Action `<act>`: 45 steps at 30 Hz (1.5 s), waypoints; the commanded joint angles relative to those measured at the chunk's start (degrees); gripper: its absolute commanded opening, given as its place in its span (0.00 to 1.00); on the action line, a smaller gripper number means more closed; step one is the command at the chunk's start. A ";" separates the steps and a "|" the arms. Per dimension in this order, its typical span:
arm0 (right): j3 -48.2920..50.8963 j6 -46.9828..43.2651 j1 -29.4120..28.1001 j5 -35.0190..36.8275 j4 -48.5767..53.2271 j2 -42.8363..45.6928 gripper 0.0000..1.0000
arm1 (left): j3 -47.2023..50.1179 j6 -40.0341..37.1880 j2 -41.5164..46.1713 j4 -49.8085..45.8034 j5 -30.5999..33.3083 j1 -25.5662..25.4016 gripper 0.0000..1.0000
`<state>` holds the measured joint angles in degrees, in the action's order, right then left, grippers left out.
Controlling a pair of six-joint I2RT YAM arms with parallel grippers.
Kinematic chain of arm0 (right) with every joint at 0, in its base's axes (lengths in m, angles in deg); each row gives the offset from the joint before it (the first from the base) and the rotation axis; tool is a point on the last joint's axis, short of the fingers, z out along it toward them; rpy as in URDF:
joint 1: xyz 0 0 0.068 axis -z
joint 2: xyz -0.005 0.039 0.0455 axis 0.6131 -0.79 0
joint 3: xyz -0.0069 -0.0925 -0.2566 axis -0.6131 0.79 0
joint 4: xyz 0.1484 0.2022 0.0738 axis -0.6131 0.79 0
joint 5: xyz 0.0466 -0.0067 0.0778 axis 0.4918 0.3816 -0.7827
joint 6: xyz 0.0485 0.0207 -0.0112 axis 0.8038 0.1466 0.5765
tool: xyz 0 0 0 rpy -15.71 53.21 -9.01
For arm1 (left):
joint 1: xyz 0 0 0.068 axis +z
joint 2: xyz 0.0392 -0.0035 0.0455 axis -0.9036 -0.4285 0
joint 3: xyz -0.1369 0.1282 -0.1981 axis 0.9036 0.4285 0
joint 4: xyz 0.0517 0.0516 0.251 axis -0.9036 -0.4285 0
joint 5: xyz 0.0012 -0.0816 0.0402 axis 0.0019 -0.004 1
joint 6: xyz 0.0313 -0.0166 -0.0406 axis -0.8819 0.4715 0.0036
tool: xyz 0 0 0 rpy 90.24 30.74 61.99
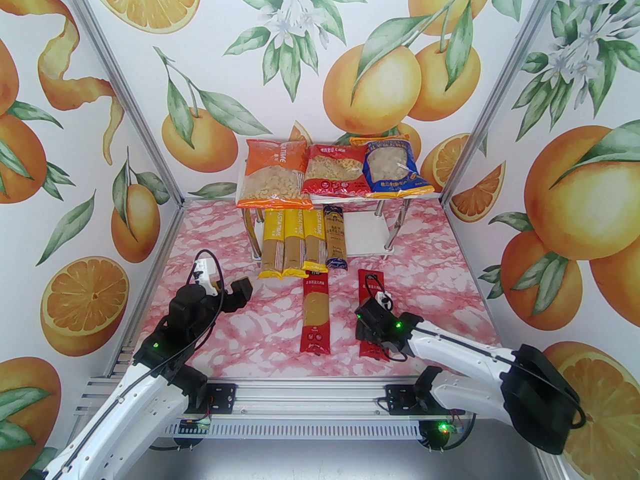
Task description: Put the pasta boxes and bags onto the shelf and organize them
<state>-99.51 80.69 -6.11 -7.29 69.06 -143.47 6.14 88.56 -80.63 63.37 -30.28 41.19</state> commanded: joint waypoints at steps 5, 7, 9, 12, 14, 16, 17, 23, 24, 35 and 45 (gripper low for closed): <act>0.72 0.98 -1.96 -5.70 0.07 -1.57 0.49 | 0.68 0.55 0.02 3.44 -1.03 0.85 0.93; -0.19 0.58 -1.96 -4.82 1.63 -0.92 0.45 | 0.59 0.44 -0.38 4.19 -1.03 1.01 0.93; -0.68 0.41 -1.96 -4.53 2.36 -0.55 0.42 | 0.46 0.25 -0.85 4.67 -1.03 1.11 0.93; -2.35 -0.82 -1.96 -4.19 4.45 1.74 0.26 | -0.62 -0.18 -4.58 6.68 -4.38 1.80 0.92; -3.63 -1.55 -1.96 -3.77 6.27 2.65 0.11 | -0.74 0.03 -6.20 8.10 -5.22 1.96 0.92; -5.43 -2.39 -1.96 -2.92 8.66 3.34 0.00 | -0.39 0.47 -6.94 9.73 -5.84 2.06 0.92; -6.01 -2.88 -1.97 -2.62 9.41 3.60 0.00 | -0.28 0.59 -7.17 10.22 -6.07 2.08 0.92; -11.90 -5.37 -1.96 0.40 15.05 6.02 0.00 | -0.29 0.68 -7.98 11.40 -6.96 2.26 0.92; -13.28 -5.93 -1.92 0.97 16.09 6.38 0.00 | -0.29 0.74 -7.82 11.52 -6.92 2.26 0.92; -29.07 -13.48 1.96 3.60 19.53 5.17 0.00 | -0.20 0.47 -6.93 11.58 -7.13 2.61 0.92; -36.14 -22.97 11.89 -1.33 11.40 -3.77 0.00 | -0.59 0.37 -6.74 11.27 -7.46 3.13 0.92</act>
<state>-131.99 62.31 2.94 -9.02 88.78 -144.98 6.21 88.97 -87.56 73.29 -36.94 44.01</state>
